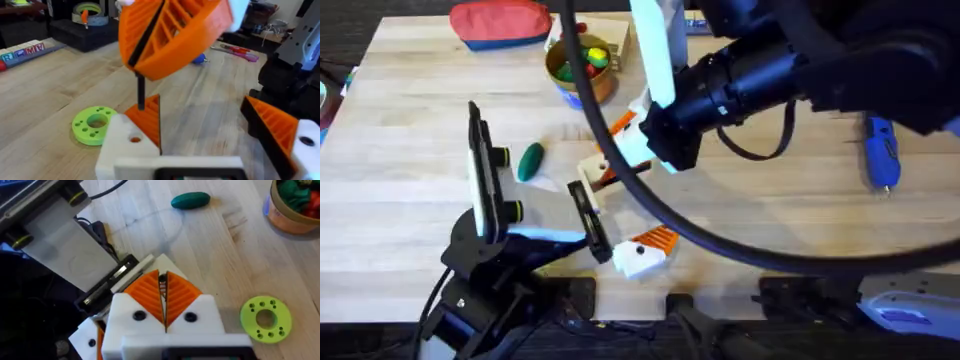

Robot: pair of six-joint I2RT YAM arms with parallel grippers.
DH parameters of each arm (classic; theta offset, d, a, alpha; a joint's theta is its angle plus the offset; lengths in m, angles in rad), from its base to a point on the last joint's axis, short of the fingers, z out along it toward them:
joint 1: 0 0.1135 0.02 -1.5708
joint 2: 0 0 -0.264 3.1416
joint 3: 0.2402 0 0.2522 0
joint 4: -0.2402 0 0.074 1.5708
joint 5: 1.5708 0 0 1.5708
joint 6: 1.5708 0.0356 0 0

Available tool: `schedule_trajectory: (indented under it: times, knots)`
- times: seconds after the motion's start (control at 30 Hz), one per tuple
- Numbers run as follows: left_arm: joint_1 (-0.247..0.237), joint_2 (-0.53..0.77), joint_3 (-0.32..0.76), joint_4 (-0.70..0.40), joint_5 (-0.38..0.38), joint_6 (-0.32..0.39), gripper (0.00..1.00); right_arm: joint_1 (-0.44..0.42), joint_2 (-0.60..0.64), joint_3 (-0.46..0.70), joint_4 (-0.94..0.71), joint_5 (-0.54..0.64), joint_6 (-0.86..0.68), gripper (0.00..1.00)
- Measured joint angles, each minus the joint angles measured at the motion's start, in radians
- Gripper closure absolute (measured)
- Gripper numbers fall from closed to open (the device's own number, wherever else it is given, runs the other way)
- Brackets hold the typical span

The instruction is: Pick up the gripper from the table and insert it into the empty holder that is missing its gripper. Then pick up a screw, insert it into the mounting hole, and use the screwdriver to tighten it. Finally, clean up the table by picking up the vegetable and placing it into the bucket.

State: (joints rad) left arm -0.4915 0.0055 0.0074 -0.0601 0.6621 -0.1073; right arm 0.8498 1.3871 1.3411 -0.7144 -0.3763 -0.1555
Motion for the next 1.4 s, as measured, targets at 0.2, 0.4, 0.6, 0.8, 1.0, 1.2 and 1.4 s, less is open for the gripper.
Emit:
schedule_trajectory:
  times: [0.2,0.4,0.6,0.8,1.0,1.2,1.4]
  knots:
    - [0.000,0.000,0.000,0.000,0.000,0.003,0.012,0.000,0.012,0.000,0.012,0.000,0.003,0.998]
    - [0.000,0.000,0.000,0.000,0.000,0.003,0.011,0.006,0.025,0.000,0.011,-0.003,0.007,0.998]
    - [0.000,0.000,0.000,0.000,0.000,0.003,0.012,0.018,0.047,0.000,0.003,-0.006,0.007,0.998]
    - [0.000,0.000,0.000,0.000,0.000,0.003,0.012,0.018,0.053,0.000,0.003,-0.006,0.007,0.998]
    - [0.000,0.000,0.000,0.000,0.000,0.003,0.012,0.018,0.087,0.000,0.004,-0.006,0.007,0.998]
    - [0.000,0.000,0.000,0.000,0.000,0.003,0.012,0.018,0.112,0.000,0.001,-0.007,0.007,0.998]
    - [0.000,0.000,0.000,0.000,0.000,0.003,0.012,0.018,0.112,0.000,0.001,-0.008,0.011,0.970]
